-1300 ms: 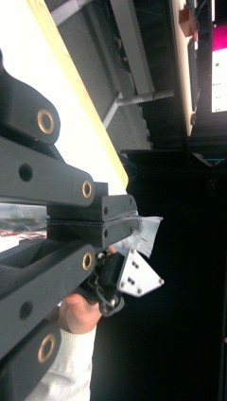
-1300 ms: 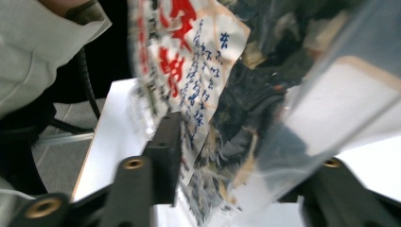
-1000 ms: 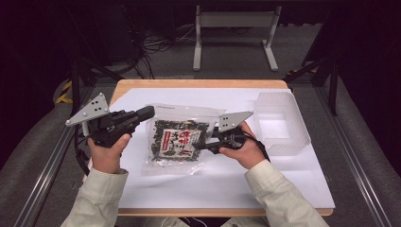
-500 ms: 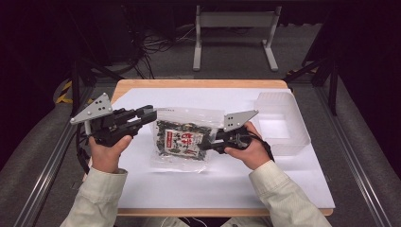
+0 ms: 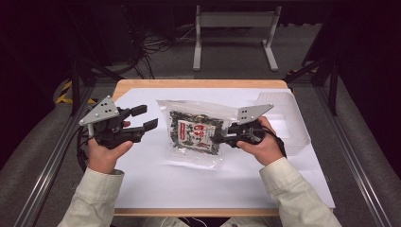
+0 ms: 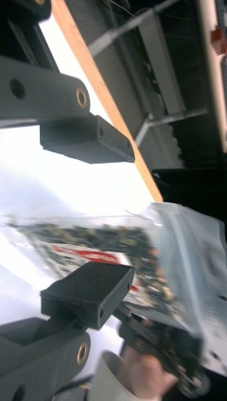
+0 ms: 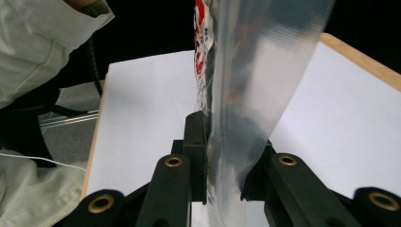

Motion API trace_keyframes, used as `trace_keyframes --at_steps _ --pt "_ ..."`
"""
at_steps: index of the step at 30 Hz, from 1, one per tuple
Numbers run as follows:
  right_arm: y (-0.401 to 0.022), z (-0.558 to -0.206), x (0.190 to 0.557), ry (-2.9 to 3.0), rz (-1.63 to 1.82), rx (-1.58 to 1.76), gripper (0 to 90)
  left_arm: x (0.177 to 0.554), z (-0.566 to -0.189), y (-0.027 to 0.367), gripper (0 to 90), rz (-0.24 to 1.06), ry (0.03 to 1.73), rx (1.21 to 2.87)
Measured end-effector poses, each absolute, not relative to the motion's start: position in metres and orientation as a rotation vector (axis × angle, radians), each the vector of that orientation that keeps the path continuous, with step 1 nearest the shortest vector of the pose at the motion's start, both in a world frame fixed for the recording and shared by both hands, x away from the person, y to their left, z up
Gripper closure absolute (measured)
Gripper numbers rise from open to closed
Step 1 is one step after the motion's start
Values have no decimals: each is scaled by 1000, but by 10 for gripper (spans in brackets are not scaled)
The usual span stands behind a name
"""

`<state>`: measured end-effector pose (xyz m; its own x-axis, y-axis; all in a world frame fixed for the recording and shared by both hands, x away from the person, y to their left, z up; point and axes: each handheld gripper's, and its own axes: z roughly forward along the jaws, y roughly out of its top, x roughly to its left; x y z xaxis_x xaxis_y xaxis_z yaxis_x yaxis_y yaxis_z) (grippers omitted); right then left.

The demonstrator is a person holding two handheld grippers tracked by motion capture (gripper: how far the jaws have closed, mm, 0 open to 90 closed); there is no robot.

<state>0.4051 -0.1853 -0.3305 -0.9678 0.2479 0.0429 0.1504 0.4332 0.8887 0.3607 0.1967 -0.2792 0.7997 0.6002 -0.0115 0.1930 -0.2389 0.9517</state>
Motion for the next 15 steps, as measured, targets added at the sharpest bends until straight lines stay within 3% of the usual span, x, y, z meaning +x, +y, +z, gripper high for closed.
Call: trace_keyframes --at_steps 15 --pt "-231 -306 404 2467 1548 531 768 375 -309 203 321 437 715 1918"
